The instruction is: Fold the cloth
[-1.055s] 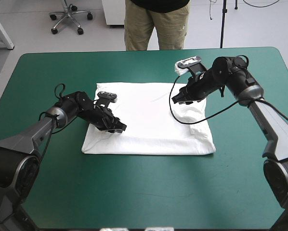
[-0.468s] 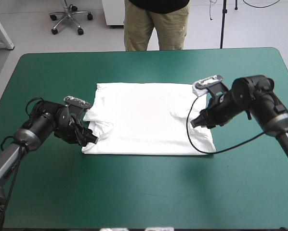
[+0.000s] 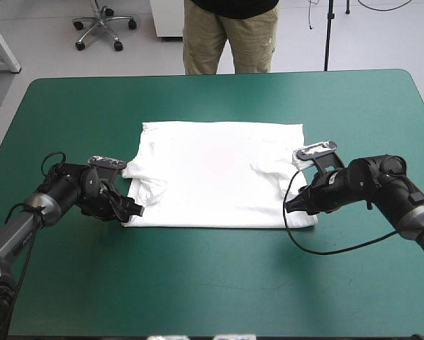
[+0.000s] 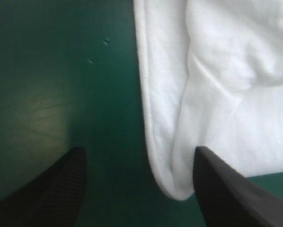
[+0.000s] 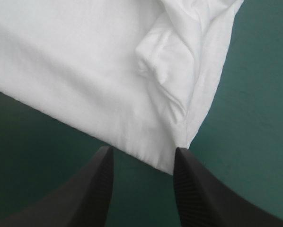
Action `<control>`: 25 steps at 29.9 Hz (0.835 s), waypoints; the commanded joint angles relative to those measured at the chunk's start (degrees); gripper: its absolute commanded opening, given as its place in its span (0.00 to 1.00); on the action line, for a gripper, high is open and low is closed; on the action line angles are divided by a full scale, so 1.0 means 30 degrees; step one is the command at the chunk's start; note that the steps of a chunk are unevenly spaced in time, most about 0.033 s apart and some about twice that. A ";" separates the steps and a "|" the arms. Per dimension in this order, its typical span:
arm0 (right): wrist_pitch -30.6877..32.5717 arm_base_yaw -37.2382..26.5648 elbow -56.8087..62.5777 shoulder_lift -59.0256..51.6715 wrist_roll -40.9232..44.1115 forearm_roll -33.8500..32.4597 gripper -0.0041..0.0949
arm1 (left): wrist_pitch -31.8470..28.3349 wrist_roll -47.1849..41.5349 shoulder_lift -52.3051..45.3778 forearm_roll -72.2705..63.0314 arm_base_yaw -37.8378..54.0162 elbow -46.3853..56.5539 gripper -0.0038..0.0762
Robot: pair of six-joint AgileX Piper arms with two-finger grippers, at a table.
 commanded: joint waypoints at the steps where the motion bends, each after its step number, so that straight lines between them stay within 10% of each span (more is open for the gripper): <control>1: -0.0895 -0.0081 -0.0229 -0.0652 -0.0030 0.0174 0.44 | -0.0044 0.1267 0.0341 -0.1914 -0.0007 -0.0420 0.64; 6: -0.1270 -0.0081 0.0003 -0.0652 0.0003 -0.0205 0.44 | -0.0304 0.1908 0.1422 -0.2732 -0.0007 -0.0420 0.58; 13: -0.0865 -0.0269 0.0003 -0.0652 0.1488 -0.1838 0.44 | 0.0527 0.1908 0.1550 -0.2053 -0.0007 -0.0420 0.04; 25: -0.0590 -0.3119 0.1574 0.0175 -0.1189 0.1151 0.51 | 0.0566 0.1908 0.1550 -0.2124 -0.0007 -0.0420 0.04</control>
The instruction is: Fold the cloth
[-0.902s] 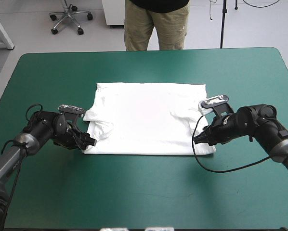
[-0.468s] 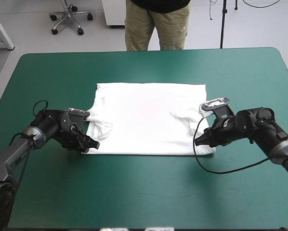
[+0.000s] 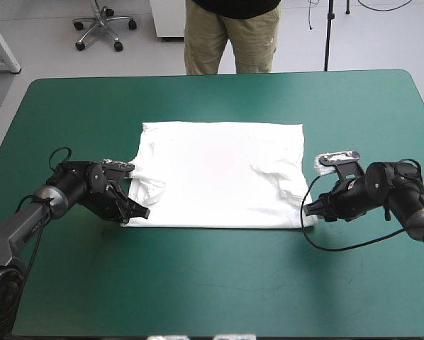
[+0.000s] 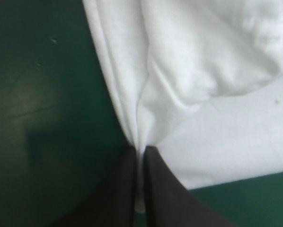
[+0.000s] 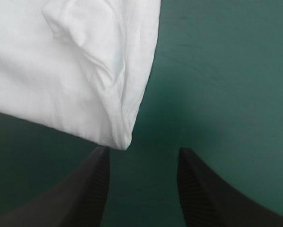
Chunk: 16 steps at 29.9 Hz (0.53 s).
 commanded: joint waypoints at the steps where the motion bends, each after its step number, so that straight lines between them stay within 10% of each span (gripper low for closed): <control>1: -0.0562 -0.0194 -0.0129 0.0187 -0.0701 0.1094 0.51 | -0.0047 -0.0042 -0.0061 -0.0227 -0.0086 -0.0056 0.04; 16: 0.0321 -0.0194 -0.0129 0.3704 -0.2592 0.2967 0.31 | 0.0028 -0.0042 -0.0061 -0.0227 -0.0086 -0.0056 0.04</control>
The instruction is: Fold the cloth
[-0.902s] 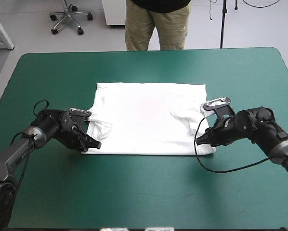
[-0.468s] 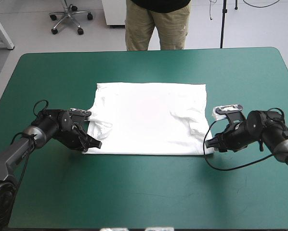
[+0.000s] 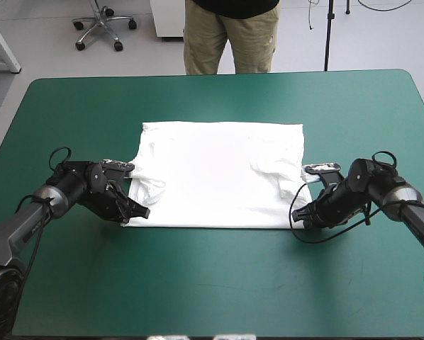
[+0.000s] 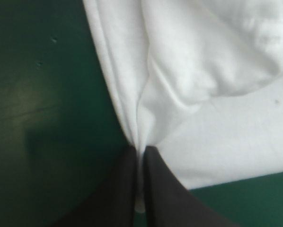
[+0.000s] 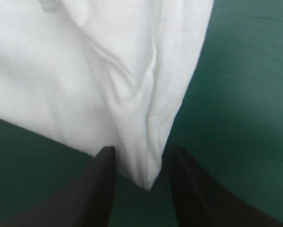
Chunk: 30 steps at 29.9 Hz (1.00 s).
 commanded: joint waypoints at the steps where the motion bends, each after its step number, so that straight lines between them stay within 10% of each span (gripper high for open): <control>1: 0.0742 -0.0144 -0.0365 -0.0169 -0.0864 0.0399 0.25 | 0.0028 -0.0042 -0.0061 -0.0172 -0.0086 -0.0044 0.04; 5: 0.0924 -0.0144 -0.0365 -0.0285 -0.1516 0.0539 0.03 | -0.0020 -0.0013 -0.0061 0.0216 -0.0086 -0.0044 0.04; 30: 0.3926 -0.0144 -0.0482 -0.6155 0.0034 -0.1053 0.03 | 0.2340 -0.0297 -0.5491 0.0911 -0.0086 -0.0167 0.04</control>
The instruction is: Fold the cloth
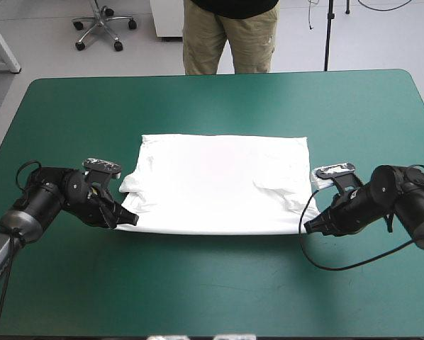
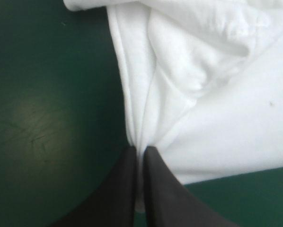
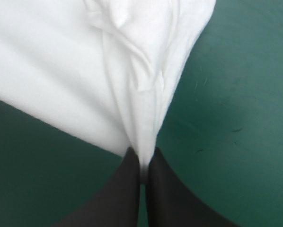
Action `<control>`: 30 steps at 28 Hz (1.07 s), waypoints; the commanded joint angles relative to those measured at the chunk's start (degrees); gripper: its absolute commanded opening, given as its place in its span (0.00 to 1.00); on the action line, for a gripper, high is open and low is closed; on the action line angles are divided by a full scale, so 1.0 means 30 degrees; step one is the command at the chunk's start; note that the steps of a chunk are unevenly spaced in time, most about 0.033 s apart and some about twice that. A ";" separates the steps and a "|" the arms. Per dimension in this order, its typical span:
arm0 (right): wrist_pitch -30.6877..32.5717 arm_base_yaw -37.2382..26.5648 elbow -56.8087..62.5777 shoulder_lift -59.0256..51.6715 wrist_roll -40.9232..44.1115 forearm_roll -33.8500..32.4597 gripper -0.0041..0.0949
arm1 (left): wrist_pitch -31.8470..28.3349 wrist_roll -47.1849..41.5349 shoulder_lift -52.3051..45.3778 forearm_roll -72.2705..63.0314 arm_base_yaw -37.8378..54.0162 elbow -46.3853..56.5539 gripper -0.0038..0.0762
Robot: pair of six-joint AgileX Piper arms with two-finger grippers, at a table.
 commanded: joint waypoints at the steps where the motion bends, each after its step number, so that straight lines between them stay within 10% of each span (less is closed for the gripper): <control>1: 0.0348 -0.0123 -0.0590 -0.1294 0.0141 0.0019 0.03 | -0.0142 -0.0141 -0.0849 0.0118 -0.0050 -0.0702 0.04; 30: -0.1590 -0.3060 -1.3371 1.0372 -0.2629 0.3651 0.02 | -0.9062 -0.2112 0.9094 -0.0464 -0.0050 -1.0685 0.04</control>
